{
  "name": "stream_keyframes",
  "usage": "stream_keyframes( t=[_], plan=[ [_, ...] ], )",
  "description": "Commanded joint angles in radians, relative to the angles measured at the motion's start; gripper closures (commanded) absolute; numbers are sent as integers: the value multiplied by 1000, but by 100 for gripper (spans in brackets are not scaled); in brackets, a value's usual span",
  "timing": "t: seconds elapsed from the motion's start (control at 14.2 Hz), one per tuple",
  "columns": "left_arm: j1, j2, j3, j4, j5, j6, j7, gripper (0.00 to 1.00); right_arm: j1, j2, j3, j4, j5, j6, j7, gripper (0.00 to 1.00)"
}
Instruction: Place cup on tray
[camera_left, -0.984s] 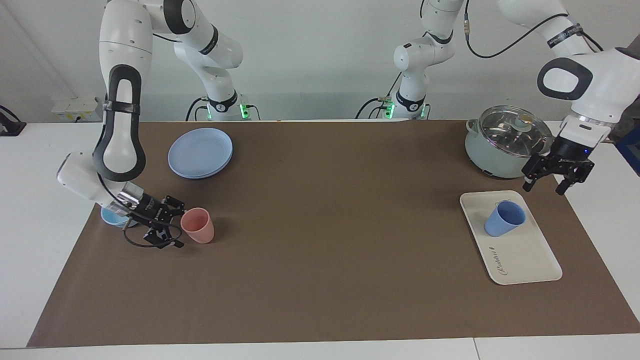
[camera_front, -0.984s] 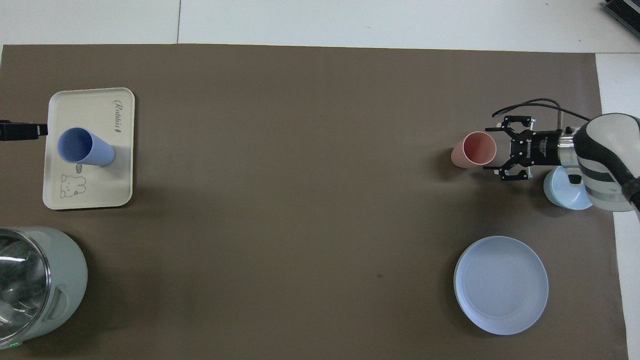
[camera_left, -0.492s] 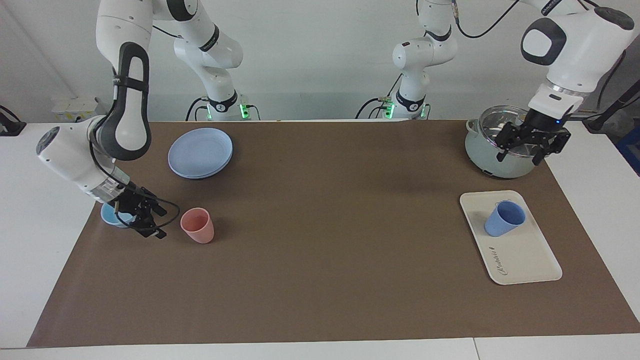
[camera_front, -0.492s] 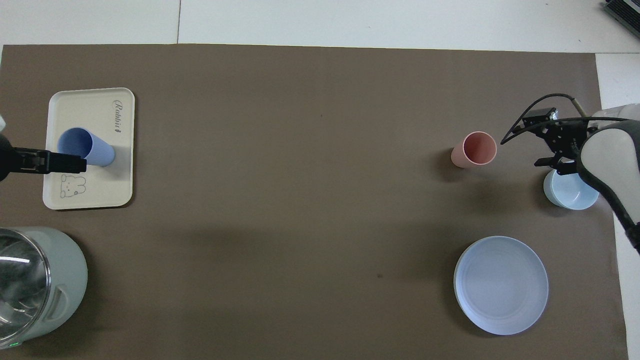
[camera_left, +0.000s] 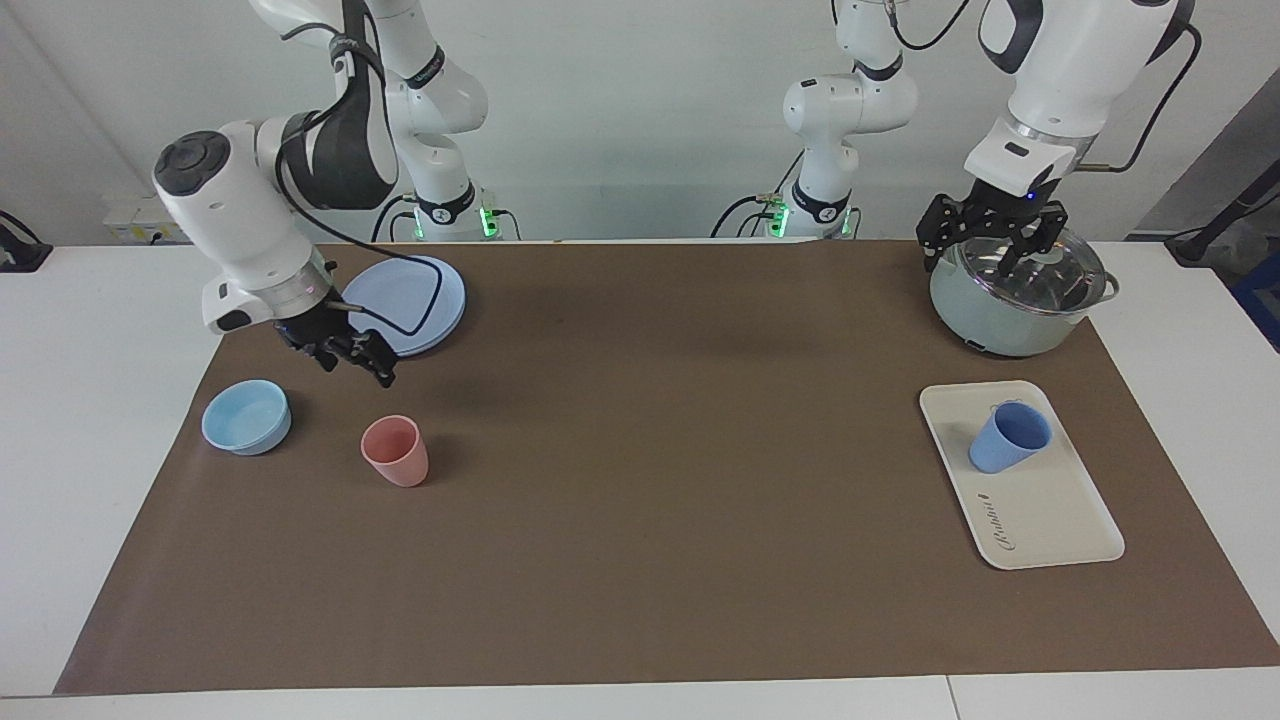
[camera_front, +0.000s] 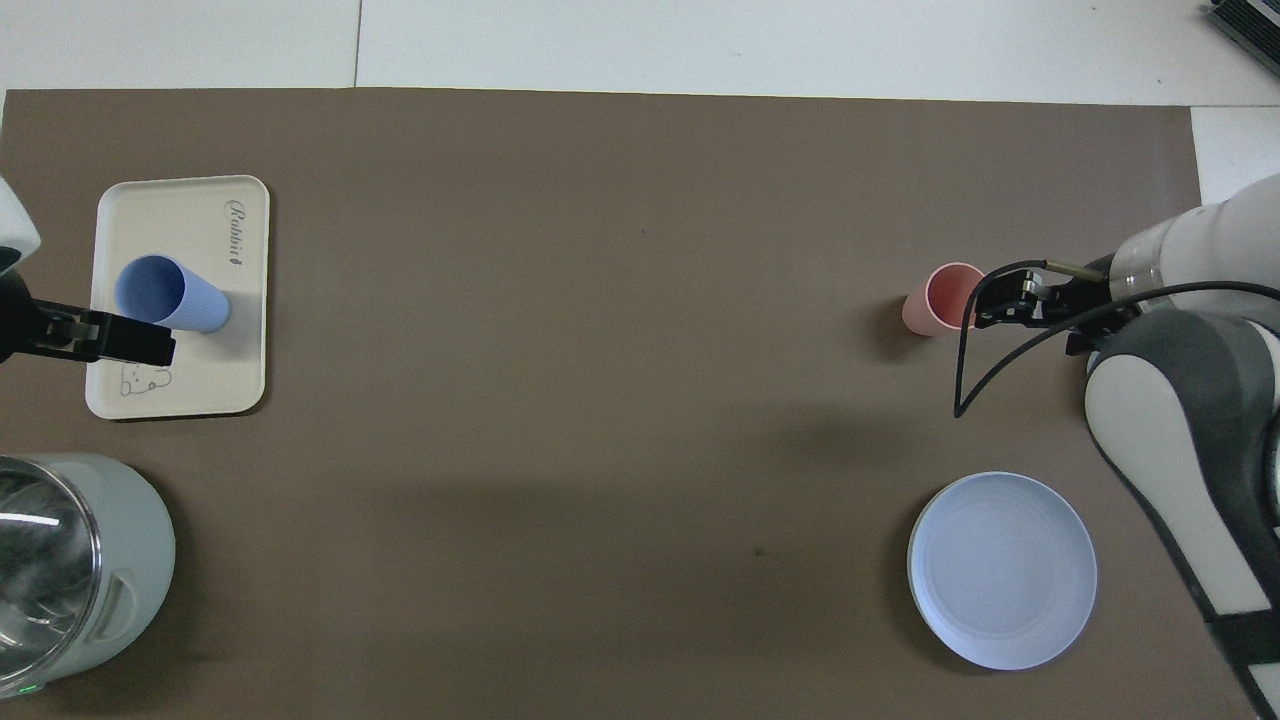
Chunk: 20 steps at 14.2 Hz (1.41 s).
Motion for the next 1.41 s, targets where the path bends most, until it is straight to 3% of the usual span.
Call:
stream_keyframes(
  t=[0.0, 0.21, 0.35, 1.34],
  plan=[
    [0, 38, 5, 47, 12, -34, -21, 0, 10, 0, -1, 108, -47, -118, -73, 0],
    [-2, 32, 13, 41, 0, -10, -4, 0, 10, 12, -1, 230, -53, -245, -87, 1],
    [-11, 12, 15, -23, 6, 73, -7, 0, 9, 16, -3, 271, -53, -284, -114, 0],
    [20, 9, 16, -25, 6, 64, -13, 0, -2, -14, 0, 257, -33, -319, -137, 0]
  ],
)
